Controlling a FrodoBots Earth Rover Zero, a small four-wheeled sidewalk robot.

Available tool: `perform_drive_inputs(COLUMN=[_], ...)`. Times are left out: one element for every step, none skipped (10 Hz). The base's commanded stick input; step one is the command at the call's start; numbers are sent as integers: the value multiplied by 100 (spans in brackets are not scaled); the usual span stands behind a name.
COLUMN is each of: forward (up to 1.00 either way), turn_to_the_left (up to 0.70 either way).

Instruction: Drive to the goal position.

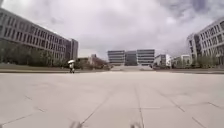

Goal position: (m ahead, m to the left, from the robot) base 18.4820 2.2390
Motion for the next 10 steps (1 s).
perform_drive_inputs(forward=[100, 100, 100, 100, 100, 100, 100, 100, 100, 100], turn_to_the_left=[-6, -26, -29, -4, 0, -1, -14, -27, -29, -29])
